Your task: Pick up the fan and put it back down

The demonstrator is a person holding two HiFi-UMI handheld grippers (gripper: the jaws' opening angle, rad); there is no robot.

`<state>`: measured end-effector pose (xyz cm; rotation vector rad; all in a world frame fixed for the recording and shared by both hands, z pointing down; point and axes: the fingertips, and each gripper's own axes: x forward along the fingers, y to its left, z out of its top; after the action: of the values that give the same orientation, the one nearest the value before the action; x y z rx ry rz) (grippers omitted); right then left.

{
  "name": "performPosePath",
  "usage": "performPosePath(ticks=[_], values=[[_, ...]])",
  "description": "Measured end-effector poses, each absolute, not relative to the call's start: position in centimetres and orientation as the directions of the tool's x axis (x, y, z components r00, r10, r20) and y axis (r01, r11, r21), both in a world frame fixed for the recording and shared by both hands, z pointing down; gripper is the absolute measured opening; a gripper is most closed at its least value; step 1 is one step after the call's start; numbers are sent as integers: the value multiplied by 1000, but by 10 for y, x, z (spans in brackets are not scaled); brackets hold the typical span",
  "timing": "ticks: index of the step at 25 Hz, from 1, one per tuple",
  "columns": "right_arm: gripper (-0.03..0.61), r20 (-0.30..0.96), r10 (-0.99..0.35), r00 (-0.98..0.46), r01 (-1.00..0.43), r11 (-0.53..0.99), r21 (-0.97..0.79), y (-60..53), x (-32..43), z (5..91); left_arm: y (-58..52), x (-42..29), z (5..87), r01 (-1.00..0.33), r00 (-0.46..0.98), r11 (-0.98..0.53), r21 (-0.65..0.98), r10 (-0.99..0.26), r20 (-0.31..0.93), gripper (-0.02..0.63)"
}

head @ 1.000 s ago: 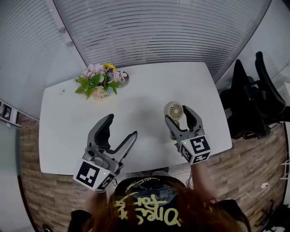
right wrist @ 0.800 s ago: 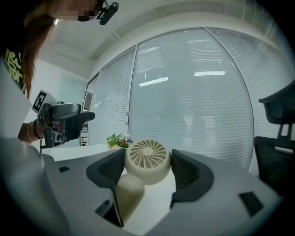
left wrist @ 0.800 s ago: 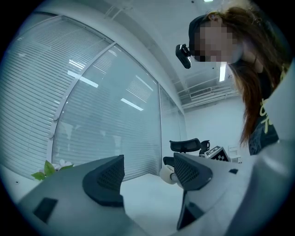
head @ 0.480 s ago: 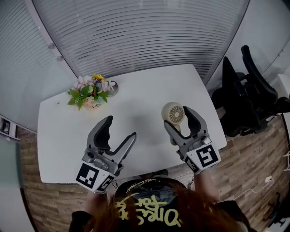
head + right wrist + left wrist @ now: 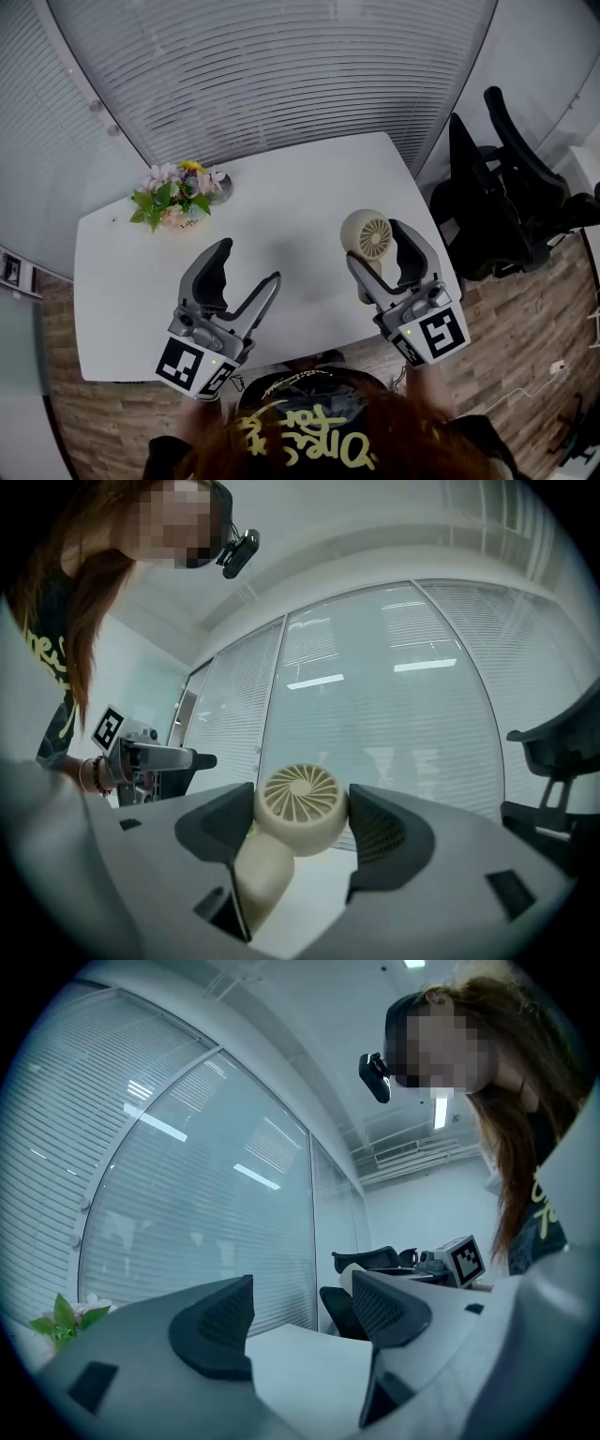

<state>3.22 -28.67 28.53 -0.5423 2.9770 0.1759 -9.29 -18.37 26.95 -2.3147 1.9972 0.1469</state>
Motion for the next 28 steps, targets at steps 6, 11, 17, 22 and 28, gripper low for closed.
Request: performPosePath(ticks=[6, 11, 17, 22, 28], values=[[307, -179, -312, -933, -331, 939, 89, -287, 50, 269, -190, -79, 269, -991, 135, -137, 2, -982, -132, 318], [307, -200, -293, -935, -315, 945, 89, -292, 64, 260, -195, -67, 268, -993, 118, -120, 3, -984, -135, 314], [307, -206, -270, -941, -294, 951, 98, -298, 79, 258, -199, -53, 272, -996, 86, -90, 20, -987, -134, 308], [307, -191, -242, -951, -266, 958, 110, -303, 87, 265, -196, -47, 278, -998, 38, -46, 51, -989, -142, 298], [307, -186, -211, -960, -231, 969, 89, -302, 87, 272, -187, -46, 286, -999, -8, 1, 53, -992, -123, 291]])
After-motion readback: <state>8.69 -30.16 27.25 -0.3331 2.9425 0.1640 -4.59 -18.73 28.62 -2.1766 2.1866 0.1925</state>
